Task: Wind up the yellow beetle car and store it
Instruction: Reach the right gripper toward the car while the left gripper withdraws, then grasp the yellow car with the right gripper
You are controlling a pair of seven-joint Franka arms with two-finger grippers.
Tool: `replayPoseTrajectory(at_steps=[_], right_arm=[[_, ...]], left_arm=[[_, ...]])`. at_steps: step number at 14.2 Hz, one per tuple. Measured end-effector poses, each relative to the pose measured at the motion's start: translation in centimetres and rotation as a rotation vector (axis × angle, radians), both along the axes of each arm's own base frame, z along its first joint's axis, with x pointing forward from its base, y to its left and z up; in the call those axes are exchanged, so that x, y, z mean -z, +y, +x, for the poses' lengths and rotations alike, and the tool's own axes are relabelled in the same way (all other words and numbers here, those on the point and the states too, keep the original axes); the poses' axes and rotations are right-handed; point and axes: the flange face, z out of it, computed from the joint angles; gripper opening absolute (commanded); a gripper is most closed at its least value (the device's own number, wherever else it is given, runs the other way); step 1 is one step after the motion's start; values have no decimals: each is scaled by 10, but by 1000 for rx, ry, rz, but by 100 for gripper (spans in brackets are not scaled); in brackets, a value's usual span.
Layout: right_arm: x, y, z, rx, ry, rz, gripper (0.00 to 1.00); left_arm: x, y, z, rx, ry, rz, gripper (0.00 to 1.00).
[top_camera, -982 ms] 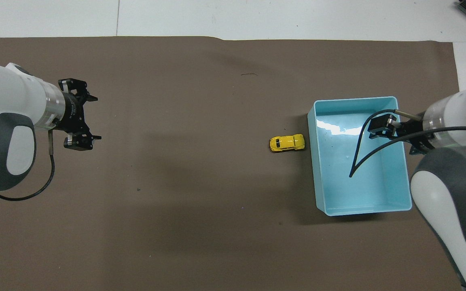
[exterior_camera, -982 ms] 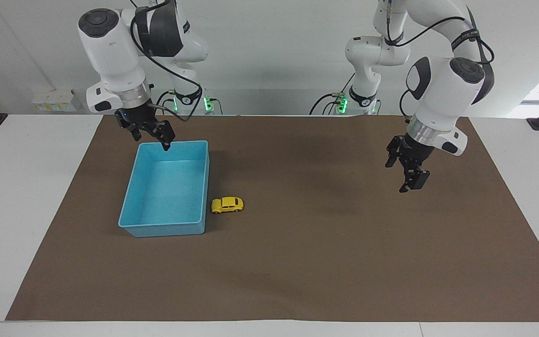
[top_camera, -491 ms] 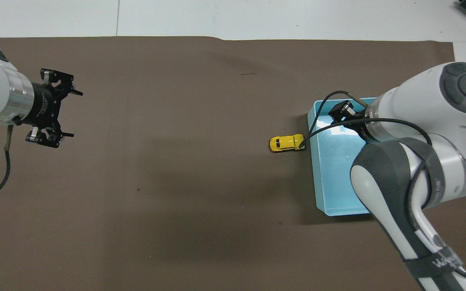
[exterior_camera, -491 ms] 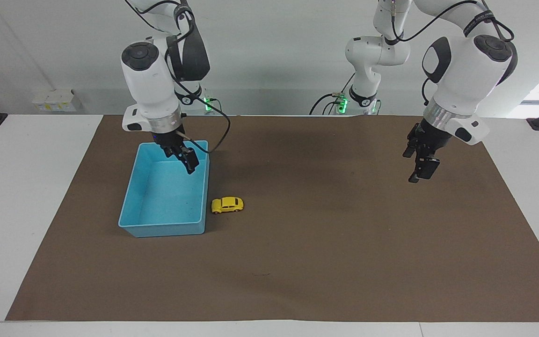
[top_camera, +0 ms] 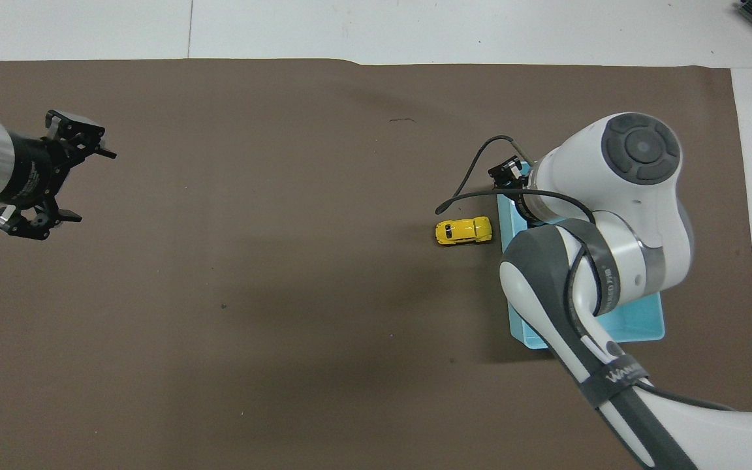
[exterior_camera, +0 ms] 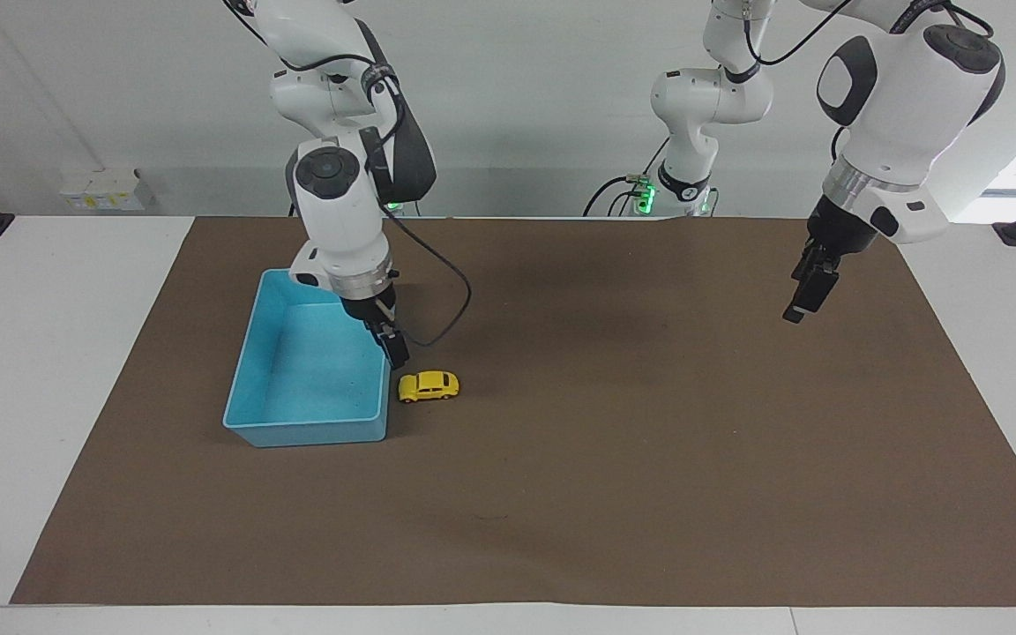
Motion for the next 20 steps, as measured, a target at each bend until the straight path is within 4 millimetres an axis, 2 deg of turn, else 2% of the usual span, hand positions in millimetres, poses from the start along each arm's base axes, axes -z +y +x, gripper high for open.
replayPoseTrajectory(at_steps=[5, 9, 13, 14, 15, 16, 17, 20], right_arm=[[46, 30, 6, 194, 12, 15, 100], [71, 36, 5, 216, -1, 27, 100], [100, 38, -9, 207, -3, 31, 100], [105, 37, -12, 208, -8, 33, 80], [108, 36, -13, 209, -14, 36, 37], [111, 35, -14, 209, -14, 37, 9], [111, 35, -15, 210, -14, 36, 0], [109, 35, -14, 211, -16, 38, 0]], left_arm=[[-10, 4, -10, 428, -20, 65, 100], [-6, 9, -18, 730, 36, 130, 100], [-9, 10, -25, 847, 52, 135, 100], [-10, 9, -25, 855, 50, 136, 100], [-10, 7, -25, 862, 50, 137, 100], [-10, 4, -26, 870, 49, 137, 100], [-10, 2, -26, 876, 49, 138, 100], [-18, 1, -28, 879, 35, 143, 100]])
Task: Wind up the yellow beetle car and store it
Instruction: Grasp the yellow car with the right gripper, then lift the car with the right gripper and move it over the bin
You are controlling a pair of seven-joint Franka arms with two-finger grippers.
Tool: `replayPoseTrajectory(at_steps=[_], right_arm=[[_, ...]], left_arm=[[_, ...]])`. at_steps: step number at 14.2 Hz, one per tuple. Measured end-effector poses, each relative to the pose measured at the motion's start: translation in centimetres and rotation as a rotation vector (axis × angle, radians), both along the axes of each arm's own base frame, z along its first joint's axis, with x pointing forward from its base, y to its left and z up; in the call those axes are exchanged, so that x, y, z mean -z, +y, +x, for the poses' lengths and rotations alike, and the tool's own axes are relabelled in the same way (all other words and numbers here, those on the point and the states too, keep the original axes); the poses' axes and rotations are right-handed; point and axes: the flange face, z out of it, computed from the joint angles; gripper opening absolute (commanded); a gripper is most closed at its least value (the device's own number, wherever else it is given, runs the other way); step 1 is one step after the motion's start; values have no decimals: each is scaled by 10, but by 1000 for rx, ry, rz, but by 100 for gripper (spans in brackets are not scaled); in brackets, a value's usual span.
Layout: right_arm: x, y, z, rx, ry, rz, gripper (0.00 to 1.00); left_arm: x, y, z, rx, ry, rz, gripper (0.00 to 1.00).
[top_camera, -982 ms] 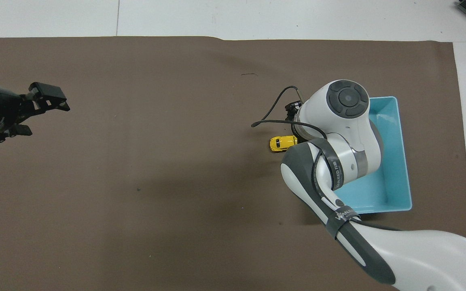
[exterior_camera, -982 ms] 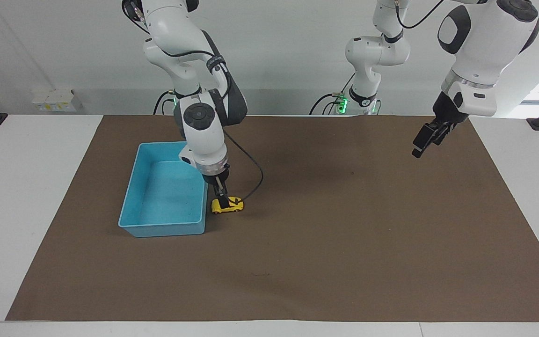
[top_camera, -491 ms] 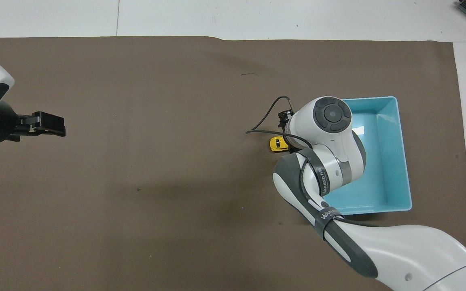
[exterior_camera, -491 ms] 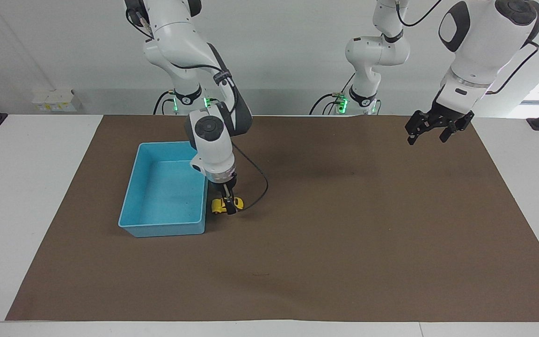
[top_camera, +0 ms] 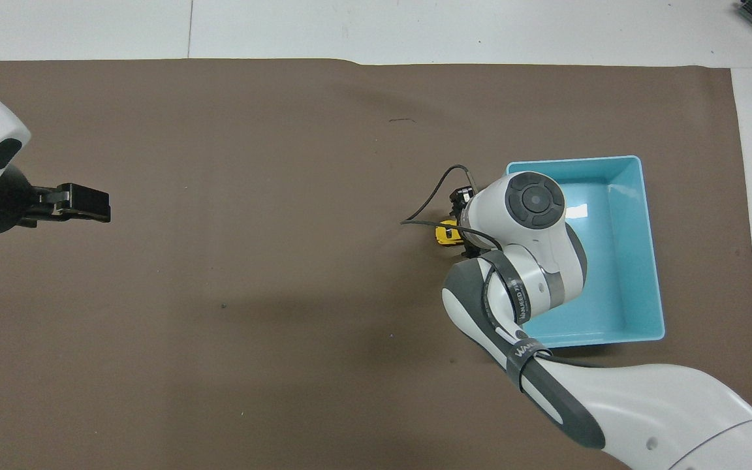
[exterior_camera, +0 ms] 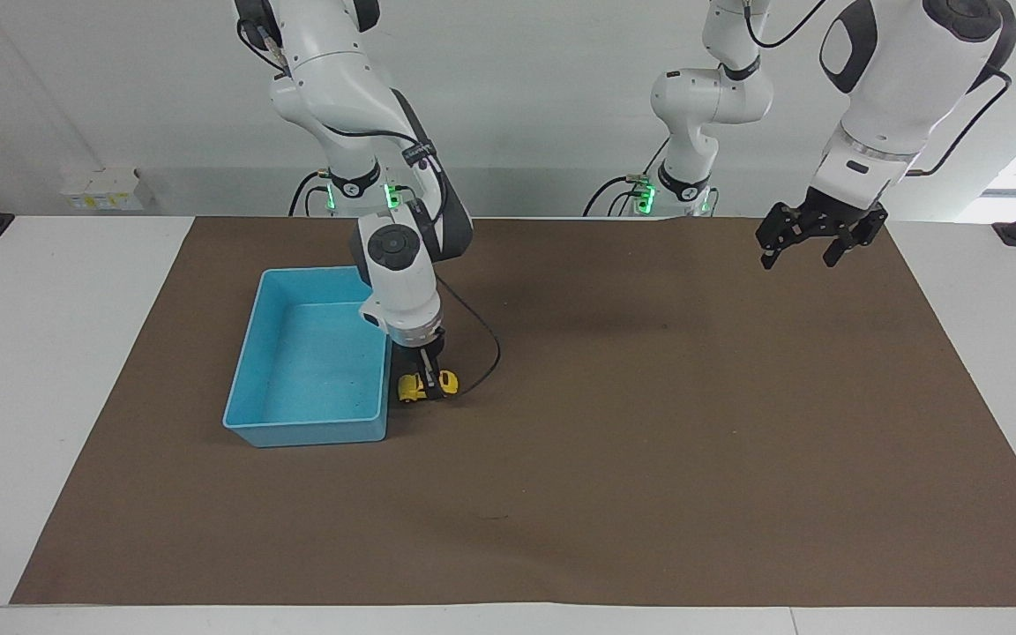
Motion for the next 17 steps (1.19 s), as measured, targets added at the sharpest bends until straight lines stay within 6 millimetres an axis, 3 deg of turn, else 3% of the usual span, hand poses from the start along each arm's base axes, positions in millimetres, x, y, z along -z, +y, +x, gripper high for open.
replayPoseTrajectory(at_steps=[4, 7, 11, 14, 17], right_arm=[[-14, 7, 2, -9, 26, -11, 0], [-47, 10, 8, -12, 35, -17, 0], [-97, 21, -2, -43, 34, -19, 0], [-134, 15, -15, -159, 53, -32, 0], [-148, -7, -19, -321, 81, -32, 0]], left_arm=[[-30, 6, -12, -7, -36, -4, 100], [-34, 6, -16, -6, -34, -4, 100], [-34, -3, -17, 11, -32, -2, 100], [-45, 0, -22, 27, -9, 2, 100], [-61, 8, -26, 80, -14, 4, 100]])
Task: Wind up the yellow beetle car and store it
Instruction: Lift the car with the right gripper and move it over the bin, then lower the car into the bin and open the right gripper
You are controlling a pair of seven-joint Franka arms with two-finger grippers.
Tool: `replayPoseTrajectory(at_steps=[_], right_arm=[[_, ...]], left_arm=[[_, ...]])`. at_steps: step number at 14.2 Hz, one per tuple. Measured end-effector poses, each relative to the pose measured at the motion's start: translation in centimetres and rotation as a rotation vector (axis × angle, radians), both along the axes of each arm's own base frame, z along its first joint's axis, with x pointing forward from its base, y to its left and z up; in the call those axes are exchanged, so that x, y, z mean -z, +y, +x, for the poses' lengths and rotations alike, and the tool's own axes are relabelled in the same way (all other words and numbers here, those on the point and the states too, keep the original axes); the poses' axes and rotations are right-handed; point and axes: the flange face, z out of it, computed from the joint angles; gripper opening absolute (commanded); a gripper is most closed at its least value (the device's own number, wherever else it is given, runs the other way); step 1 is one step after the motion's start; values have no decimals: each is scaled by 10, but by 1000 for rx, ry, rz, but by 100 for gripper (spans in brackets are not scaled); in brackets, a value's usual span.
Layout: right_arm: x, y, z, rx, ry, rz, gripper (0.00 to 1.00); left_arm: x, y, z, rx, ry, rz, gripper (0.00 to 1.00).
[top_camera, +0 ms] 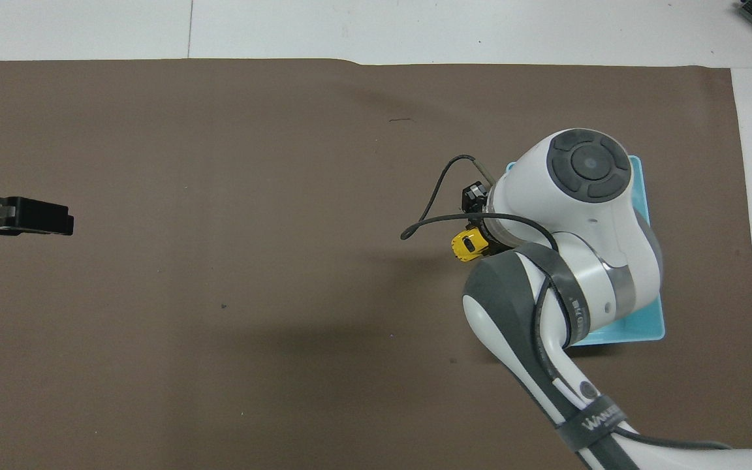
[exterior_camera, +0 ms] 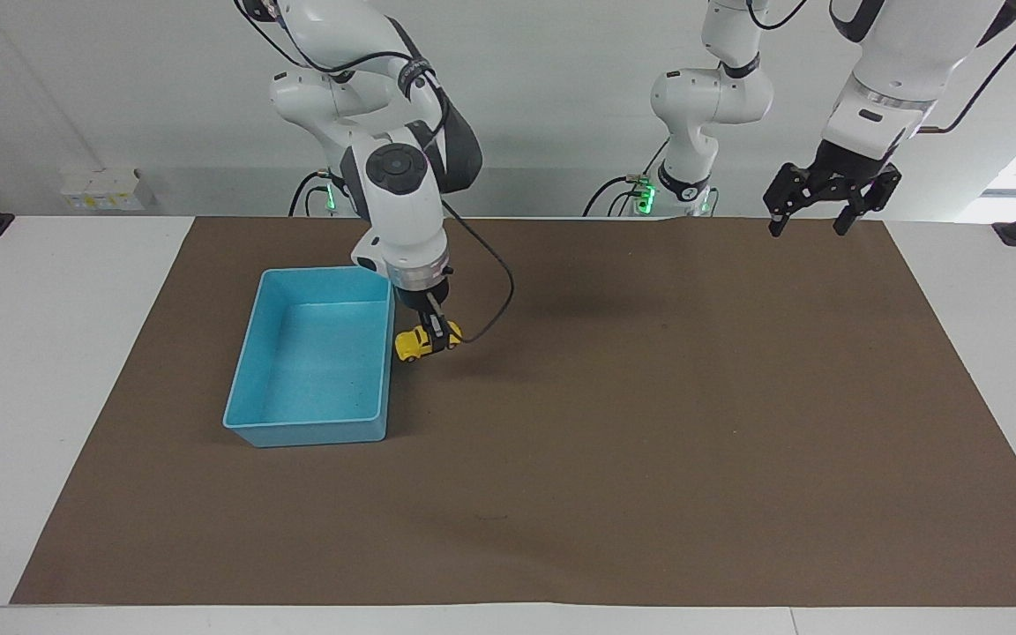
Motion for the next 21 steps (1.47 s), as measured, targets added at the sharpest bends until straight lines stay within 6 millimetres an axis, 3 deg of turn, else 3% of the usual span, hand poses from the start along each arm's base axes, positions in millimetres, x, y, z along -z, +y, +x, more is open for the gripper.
replayPoseTrajectory(at_steps=[6, 10, 15, 21], right_arm=[[7, -53, 8, -272, 60, 28, 0], [22, -106, 9, -462, 89, 59, 0], [38, -160, -11, -701, 115, 95, 0], [67, -189, -38, -953, 27, 81, 0]], left_arm=[[1, 1, -2, 17, 18, 3, 100], [2, 2, -2, 19, 18, 3, 100], [2, 2, -2, 19, 18, 3, 100], [2, 2, -2, 19, 23, 4, 100]])
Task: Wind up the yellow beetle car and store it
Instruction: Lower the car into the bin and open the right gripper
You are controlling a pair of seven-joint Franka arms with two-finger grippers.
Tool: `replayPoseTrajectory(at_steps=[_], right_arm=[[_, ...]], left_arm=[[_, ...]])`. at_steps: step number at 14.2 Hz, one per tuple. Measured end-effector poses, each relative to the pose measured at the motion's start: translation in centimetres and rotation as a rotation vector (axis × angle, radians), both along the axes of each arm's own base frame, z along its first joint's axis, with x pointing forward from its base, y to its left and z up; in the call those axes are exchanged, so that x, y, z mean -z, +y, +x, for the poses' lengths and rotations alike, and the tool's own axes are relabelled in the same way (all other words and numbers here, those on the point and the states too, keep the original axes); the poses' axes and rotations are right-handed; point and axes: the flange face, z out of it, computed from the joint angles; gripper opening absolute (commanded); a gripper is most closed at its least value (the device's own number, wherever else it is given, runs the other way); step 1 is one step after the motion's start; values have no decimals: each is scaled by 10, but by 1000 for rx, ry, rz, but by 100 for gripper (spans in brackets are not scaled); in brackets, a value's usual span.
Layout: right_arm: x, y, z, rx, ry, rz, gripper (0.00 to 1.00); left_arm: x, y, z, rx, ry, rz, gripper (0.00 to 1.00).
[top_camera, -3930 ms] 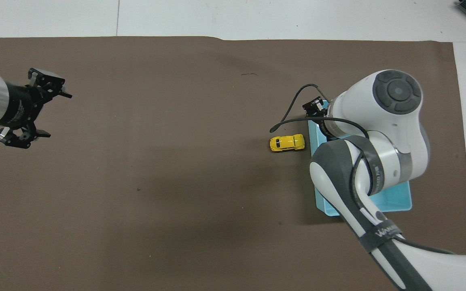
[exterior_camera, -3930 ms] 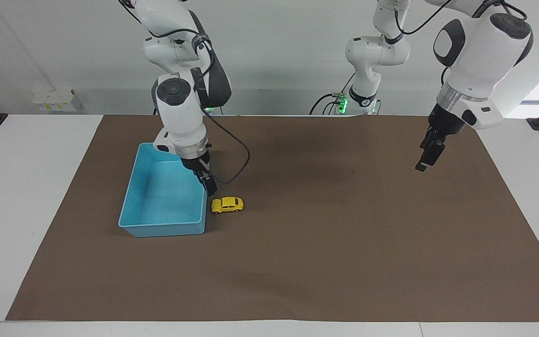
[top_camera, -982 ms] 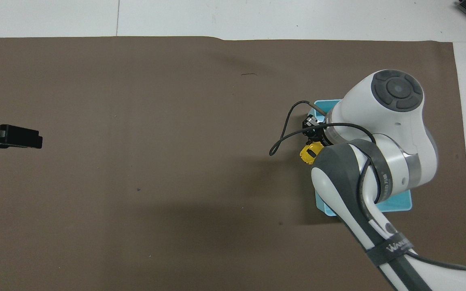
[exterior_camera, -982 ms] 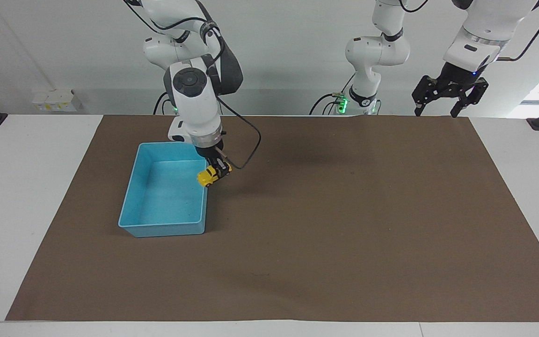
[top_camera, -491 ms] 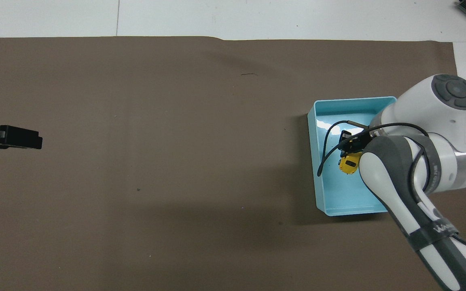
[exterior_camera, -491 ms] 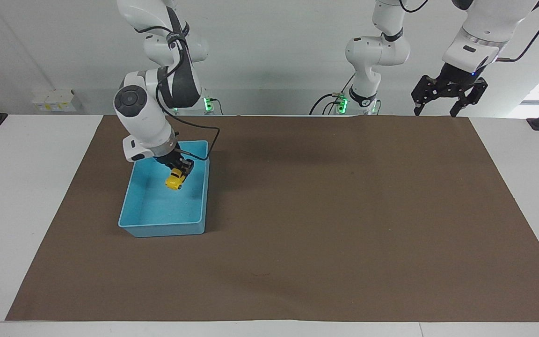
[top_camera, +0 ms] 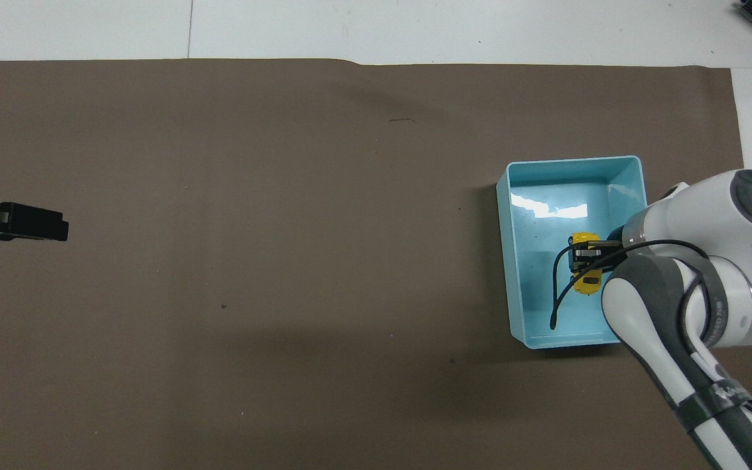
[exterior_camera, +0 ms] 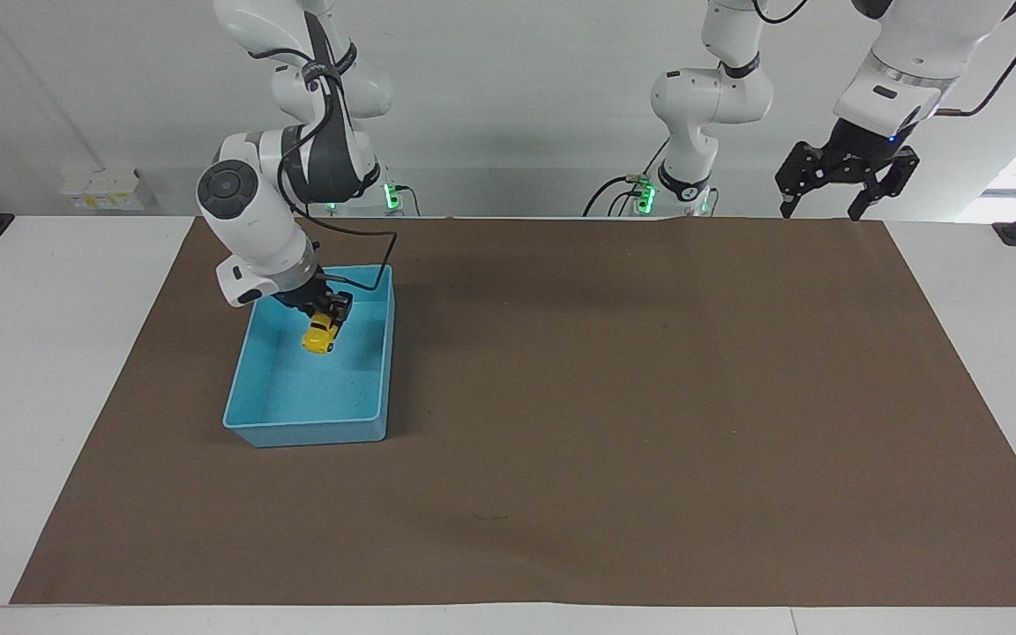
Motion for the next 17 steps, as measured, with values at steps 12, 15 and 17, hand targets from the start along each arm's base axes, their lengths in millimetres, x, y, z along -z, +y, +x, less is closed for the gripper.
replayPoseTrajectory(at_steps=[12, 15, 17], right_arm=[[72, 1, -33, -85, -47, 2, 99], [80, 1, -37, -73, -38, 8, 100], [71, 1, -32, -71, -42, 10, 100]], left_arm=[[1, 1, -1, -1, 15, 2, 100], [1, 1, -1, -1, 15, 2, 100], [1, 2, -1, -3, 15, 2, 100]])
